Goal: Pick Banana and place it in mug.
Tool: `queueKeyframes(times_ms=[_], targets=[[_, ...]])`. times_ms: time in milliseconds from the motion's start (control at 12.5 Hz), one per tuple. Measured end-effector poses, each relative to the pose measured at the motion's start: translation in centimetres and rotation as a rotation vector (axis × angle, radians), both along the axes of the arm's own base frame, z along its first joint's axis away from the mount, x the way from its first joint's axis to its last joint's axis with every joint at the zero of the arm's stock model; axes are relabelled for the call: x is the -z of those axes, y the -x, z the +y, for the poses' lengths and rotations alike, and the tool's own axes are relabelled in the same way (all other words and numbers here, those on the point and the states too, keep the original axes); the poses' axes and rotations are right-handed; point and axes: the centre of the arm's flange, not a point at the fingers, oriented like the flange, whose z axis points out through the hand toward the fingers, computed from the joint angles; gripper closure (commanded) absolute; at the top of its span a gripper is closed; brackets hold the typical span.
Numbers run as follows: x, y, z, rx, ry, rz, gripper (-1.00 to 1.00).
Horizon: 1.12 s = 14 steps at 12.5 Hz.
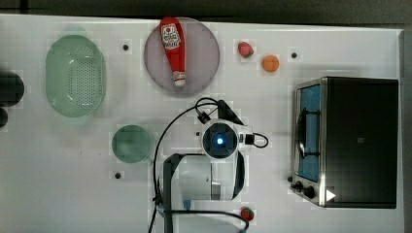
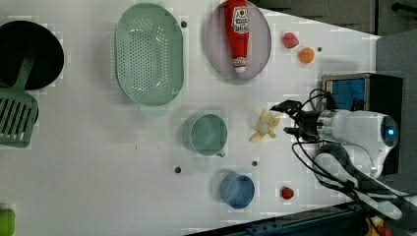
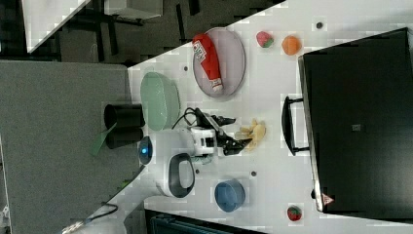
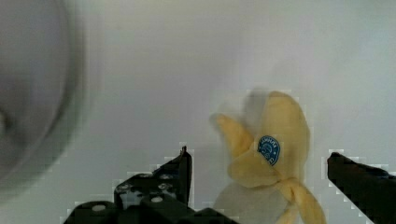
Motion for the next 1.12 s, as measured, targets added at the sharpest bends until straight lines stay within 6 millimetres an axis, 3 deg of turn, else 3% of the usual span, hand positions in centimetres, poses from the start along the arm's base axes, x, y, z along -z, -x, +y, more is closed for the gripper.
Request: queueKeyframes(times_ms=[80, 240, 560, 960, 1120], targets=[[2.0, 0.8, 0.3, -0.009, -0.001, 0.044, -0.92], [4.7, 2.2, 1.4, -0.049, -0.002, 0.104, -0.43], [4.8, 2.0, 0.9, -0.033, 0.000, 0.094, 0.50], [2.1, 0.6, 0.6, -0.015, -0.004, 0.039, 0.53], [-1.1, -0.2, 0.1, -0.012, 0.000, -0.013, 0.53]])
